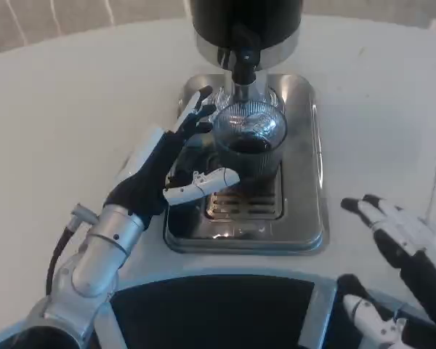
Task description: Grasp the cup under the faucet to collect the drink, then remove the cup.
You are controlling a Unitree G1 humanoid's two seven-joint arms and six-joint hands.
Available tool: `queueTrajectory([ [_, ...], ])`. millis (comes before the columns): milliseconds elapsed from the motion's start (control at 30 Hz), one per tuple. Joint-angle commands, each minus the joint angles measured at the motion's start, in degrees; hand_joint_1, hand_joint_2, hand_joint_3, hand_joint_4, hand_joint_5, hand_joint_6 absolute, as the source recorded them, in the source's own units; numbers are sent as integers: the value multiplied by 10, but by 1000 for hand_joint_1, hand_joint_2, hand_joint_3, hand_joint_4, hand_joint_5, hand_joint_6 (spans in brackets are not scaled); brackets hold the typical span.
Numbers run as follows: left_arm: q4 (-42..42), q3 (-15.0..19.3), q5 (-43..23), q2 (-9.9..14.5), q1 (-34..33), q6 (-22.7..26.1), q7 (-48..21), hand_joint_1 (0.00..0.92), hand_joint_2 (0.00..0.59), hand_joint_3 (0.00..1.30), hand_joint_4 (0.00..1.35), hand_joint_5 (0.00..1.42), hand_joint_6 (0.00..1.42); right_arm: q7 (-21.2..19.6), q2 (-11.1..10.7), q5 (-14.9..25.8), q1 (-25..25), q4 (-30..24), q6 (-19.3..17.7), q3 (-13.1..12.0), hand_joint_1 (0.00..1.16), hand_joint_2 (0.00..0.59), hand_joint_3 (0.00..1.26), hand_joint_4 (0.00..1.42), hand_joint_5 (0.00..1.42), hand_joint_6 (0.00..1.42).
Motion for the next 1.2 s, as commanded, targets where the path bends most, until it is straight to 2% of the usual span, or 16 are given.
queueTrajectory([
  [33, 17, -6, 1, -4, -5, -8, -8, 383, 54, 0, 18, 163, 195, 22, 22, -20, 14, -9, -33, 6, 284, 527, 58, 0, 0, 0],
  [233, 27, -8, 1, -6, -16, -9, -15, 382, 53, 0, 18, 165, 199, 45, 31, -78, 6, -9, -61, 36, 281, 527, 51, 0, 0, 0],
  [333, 30, -8, -1, -11, -19, -10, -18, 382, 53, 0, 20, 168, 200, 53, 34, -94, 2, -9, -67, 45, 280, 527, 46, 0, 0, 0],
  [833, 48, -30, 16, -24, -44, -15, -13, 382, 54, 0, 23, 189, 215, 51, 41, -86, 10, -9, -64, 35, 264, 526, 44, 0, 0, 0],
  [1033, 56, -35, 14, -24, -50, -24, -16, 382, 54, 0, 35, 200, 227, 56, 45, -98, 5, -9, -48, 50, 255, 525, 47, 0, 0, 0],
  [1200, 54, -35, 12, -21, -48, -33, -20, 382, 54, 0, 51, 203, 234, 59, 32, -115, -9, -9, -32, 63, 238, 514, 54, 0, 0, 0],
])
